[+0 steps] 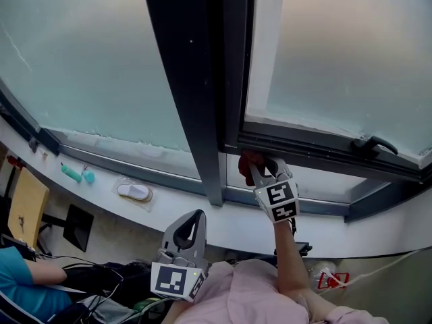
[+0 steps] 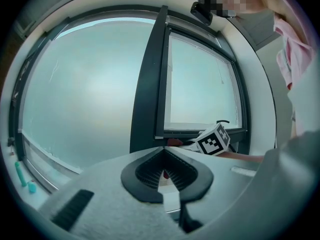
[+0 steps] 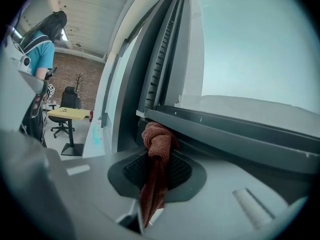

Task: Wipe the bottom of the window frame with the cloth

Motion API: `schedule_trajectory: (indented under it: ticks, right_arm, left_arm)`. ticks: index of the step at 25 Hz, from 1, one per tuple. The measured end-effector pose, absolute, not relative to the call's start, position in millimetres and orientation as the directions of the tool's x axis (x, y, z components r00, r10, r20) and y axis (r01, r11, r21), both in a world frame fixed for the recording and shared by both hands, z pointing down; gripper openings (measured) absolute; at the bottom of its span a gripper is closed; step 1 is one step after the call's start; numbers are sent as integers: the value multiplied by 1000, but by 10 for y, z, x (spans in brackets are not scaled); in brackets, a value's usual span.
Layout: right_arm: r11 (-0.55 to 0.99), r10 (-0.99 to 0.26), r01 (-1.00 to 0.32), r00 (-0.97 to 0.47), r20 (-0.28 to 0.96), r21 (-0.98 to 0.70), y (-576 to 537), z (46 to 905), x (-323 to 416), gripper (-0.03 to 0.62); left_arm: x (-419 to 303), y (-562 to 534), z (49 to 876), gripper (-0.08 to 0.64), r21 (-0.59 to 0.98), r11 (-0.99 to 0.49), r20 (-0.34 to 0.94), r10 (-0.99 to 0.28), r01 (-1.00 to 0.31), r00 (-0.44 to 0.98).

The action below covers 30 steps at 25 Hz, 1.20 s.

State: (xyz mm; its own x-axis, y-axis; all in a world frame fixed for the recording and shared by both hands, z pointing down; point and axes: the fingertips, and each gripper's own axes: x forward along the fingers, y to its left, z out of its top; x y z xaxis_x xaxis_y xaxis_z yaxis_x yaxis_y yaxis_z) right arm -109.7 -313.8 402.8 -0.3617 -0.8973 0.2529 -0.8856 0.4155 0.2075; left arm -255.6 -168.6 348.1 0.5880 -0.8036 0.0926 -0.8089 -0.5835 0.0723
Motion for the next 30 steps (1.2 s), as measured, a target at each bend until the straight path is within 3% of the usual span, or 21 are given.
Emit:
schedule_trajectory:
  ticks: [30]
  right_arm:
    - [274,-943,-942,-222,249,196,-2925,4006,-482,57]
  left_arm:
    - [-2202,-1721,3493,-5,75,-691,91,-713,-719,695]
